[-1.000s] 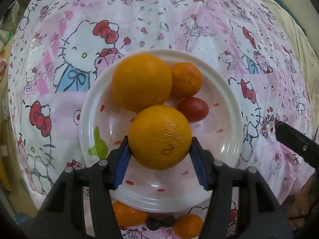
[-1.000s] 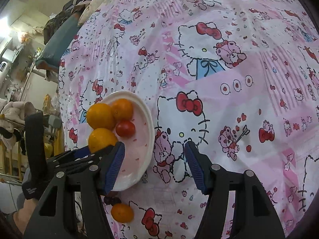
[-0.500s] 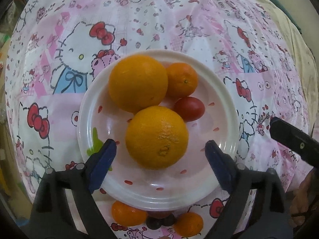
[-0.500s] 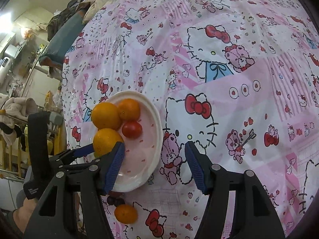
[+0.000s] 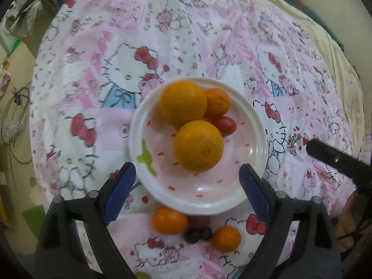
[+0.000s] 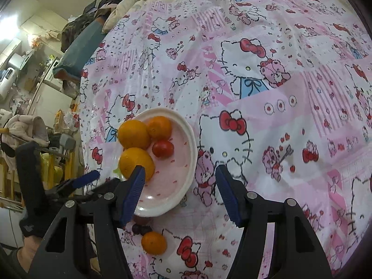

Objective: Organize fruits
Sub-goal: 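Lower the large orange onto the plate and open the left gripper, then reach the right gripper to a small tangerine and close around it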

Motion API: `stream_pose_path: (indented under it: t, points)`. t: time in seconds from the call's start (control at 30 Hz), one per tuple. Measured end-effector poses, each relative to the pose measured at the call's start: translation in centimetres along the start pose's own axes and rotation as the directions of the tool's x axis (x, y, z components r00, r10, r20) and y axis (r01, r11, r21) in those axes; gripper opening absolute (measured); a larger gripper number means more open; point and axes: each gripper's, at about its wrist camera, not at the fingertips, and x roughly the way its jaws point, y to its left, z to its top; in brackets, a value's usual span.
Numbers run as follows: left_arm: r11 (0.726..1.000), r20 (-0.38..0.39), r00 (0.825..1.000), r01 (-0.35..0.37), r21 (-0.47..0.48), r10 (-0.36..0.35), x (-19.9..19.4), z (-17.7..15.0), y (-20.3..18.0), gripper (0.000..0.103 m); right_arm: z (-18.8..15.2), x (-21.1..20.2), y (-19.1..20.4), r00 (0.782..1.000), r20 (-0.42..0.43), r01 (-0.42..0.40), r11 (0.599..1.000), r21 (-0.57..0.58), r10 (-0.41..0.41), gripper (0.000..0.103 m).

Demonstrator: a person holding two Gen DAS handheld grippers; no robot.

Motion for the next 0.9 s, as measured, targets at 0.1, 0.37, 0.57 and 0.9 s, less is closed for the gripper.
stream_pose_path:
  t: [0.1,0.37,0.57,0.9]
  points:
    - [1.0,0.021,1.0,-0.007,-0.008,0.008,-1.5,-0.5,0.9,0.088,-1.4,-0.2,0.0,1.0,-0.01,-0.009,1.0,0.012,0.009,0.065]
    - [0.996,0.05,0.999,0.008,-0.094,-0.003,-4.4,-3.0,4.1,0.088,-5.2,0.4,0.4,0.998,-0.058,-0.014,1.0,0.019,0.015,0.065]
    - [0.995,0.074,0.997,0.002,-0.104,0.006,-5.5,-5.1,5.0,0.088,-7.6,2.1,2.1,0.993,-0.116,-0.017,1.0,-0.022,0.014,0.065]
    - [0.985,0.085,0.996,0.023,-0.17,-0.009,-5.4,-6.4,6.7,0.088,-10.4,7.4,5.2,0.963,-0.268,-0.043,0.995,-0.095,0.016,0.065]
